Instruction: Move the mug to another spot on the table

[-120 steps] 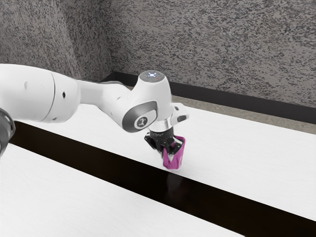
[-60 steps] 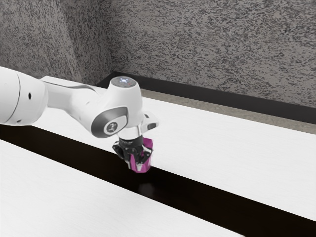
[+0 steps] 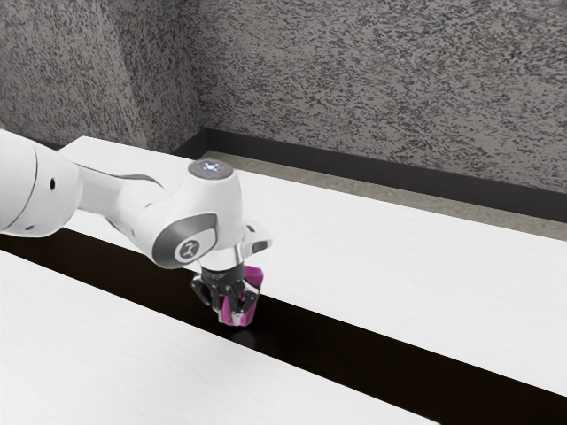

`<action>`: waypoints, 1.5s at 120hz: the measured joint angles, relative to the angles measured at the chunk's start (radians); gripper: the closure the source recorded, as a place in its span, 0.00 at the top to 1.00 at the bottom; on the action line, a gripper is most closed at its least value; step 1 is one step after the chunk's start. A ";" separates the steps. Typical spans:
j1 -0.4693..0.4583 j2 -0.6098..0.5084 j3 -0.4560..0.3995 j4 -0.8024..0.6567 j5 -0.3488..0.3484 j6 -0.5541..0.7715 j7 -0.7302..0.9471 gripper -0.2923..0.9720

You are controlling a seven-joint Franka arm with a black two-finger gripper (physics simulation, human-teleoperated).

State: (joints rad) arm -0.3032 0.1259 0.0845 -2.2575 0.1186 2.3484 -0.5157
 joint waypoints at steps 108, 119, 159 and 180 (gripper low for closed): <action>-0.004 -0.035 0.056 -0.243 0.230 0.609 0.032 0.16; -0.001 -0.034 0.057 -0.245 0.233 0.623 0.039 0.25; 0.001 -0.034 0.057 -0.246 0.230 0.642 0.058 0.65; -0.003 -0.043 0.062 -0.246 0.229 0.636 0.064 0.72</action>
State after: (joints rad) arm -0.3061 0.0833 0.1470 -2.5038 0.3480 2.9848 -0.4516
